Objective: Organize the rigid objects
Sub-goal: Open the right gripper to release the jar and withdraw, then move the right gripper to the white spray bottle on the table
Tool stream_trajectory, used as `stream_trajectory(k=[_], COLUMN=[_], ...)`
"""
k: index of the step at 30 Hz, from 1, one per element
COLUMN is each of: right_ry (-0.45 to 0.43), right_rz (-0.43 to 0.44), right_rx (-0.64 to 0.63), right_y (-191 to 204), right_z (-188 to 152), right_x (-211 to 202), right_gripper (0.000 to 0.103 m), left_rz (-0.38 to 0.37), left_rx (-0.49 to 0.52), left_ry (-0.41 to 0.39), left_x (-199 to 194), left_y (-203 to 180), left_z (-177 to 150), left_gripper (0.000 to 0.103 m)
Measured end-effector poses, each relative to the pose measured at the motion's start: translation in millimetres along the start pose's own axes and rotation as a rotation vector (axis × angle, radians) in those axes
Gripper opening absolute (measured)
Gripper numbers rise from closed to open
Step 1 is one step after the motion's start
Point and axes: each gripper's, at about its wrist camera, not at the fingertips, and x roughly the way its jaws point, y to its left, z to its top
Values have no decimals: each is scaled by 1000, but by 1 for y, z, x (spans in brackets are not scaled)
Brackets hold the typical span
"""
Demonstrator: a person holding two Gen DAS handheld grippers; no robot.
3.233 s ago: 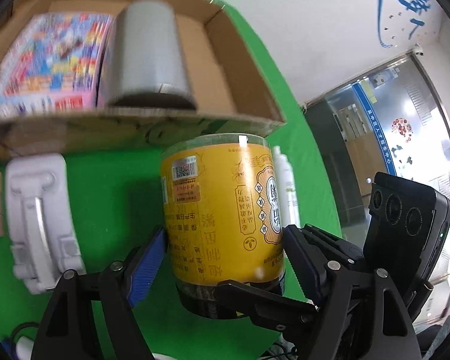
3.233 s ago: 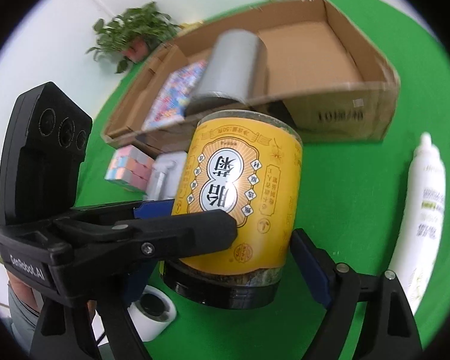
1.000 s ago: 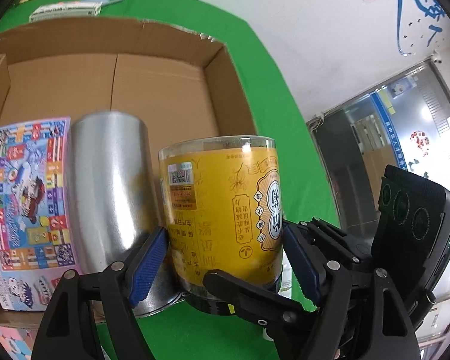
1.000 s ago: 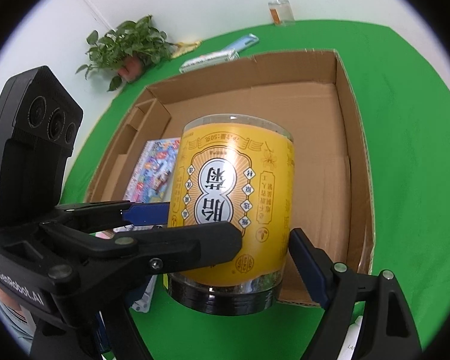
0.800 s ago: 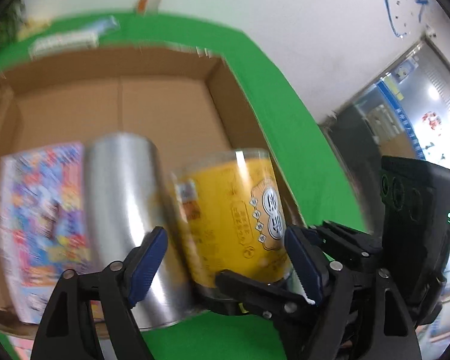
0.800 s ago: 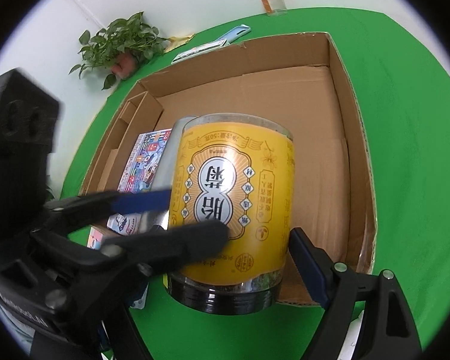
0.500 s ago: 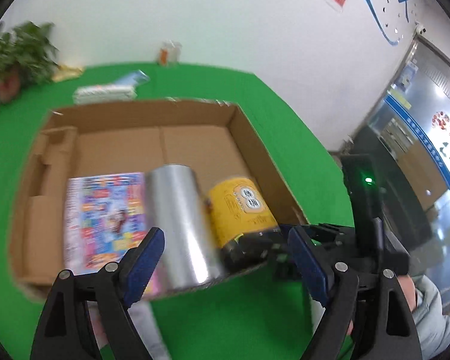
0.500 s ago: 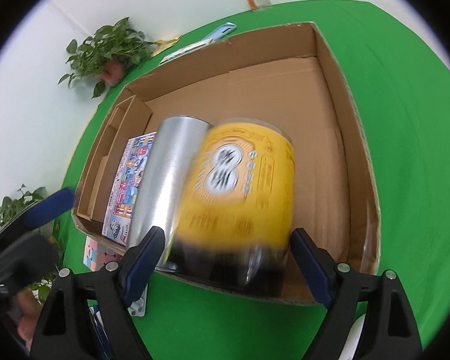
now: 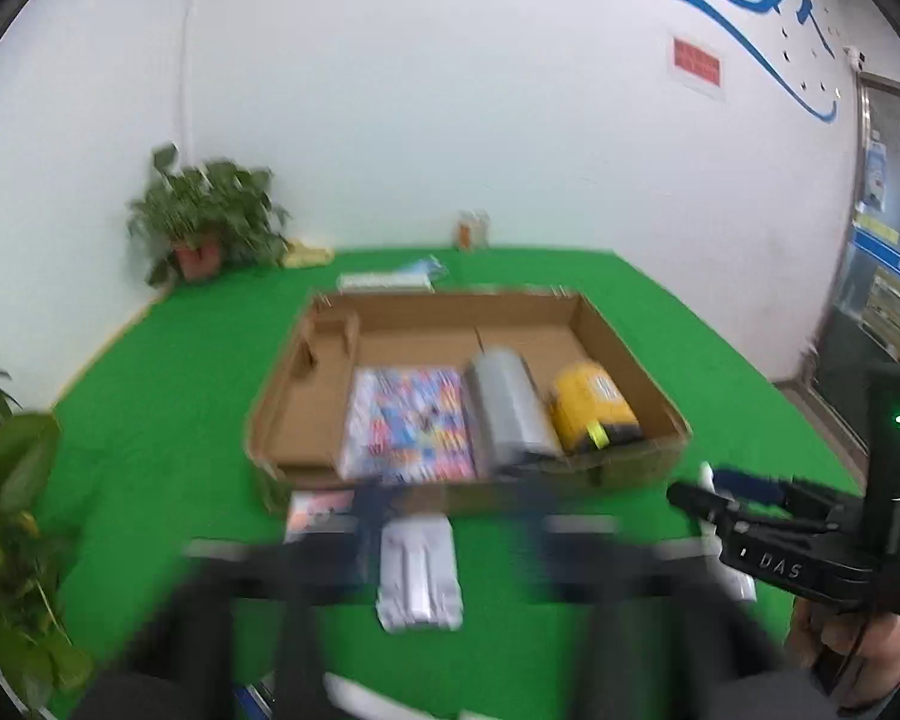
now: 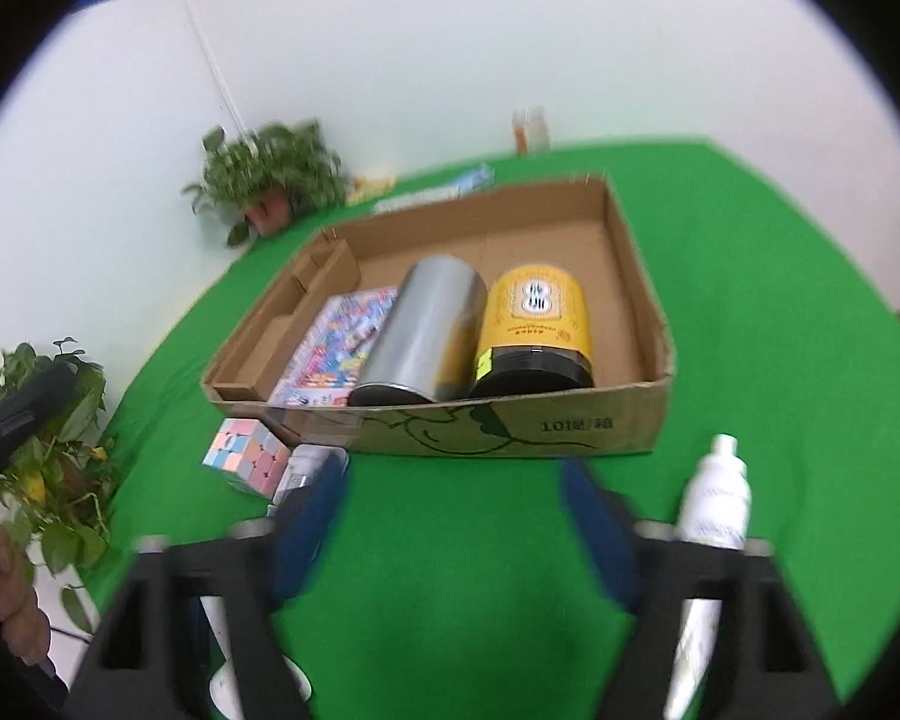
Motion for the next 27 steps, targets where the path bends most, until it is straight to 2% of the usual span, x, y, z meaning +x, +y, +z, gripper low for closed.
stream_trajectory(k=[2,3,4,5,6,7,8,11,16,20,27], right_ry=[-100,-138,-158,-178,-191,-199,-199,-181,-166,-176,-192], right_rz=[-18,-22,-35,-59,-73,-71,-65,-51,-90,-115,-169], right_rx=[-18,-24,-30,-40,-48,-51,-49,-43,-28,-34,-102], right_y=[11,16,20,25,29,32,35,39,47,52,62], right_z=[-21,-27,-34,-45,-52,-60,-65,-84,-102,-111,-118], right_x=[-26,-34,-40,-47,-52,-56,-58,-61,-60,-68,-69], right_gripper=[58,74,87,102,102,102,102,102,102,102,102], left_rz=[-34,-42,-48,-49,-14,34,31,-12,17,9,41], left_rx=[-24,-23,-20,-20,-33,-60,-85,-100,-53,-62,-69], left_ry=[32,31,38,57,65,45,21,51,41,39,42], left_x=[1,-2,-3,-3,-5,-9,-15,-17,-27,-40,-44], left_y=[-4,-7,-10,-13,-13,-10,-5,2,3,6,14], left_z=[-22,-31,-40,-49,-57,-68,-77,-95,-115,-118,-125], left_gripper=[3,5,30,84,97,102,102,102,102,102,102])
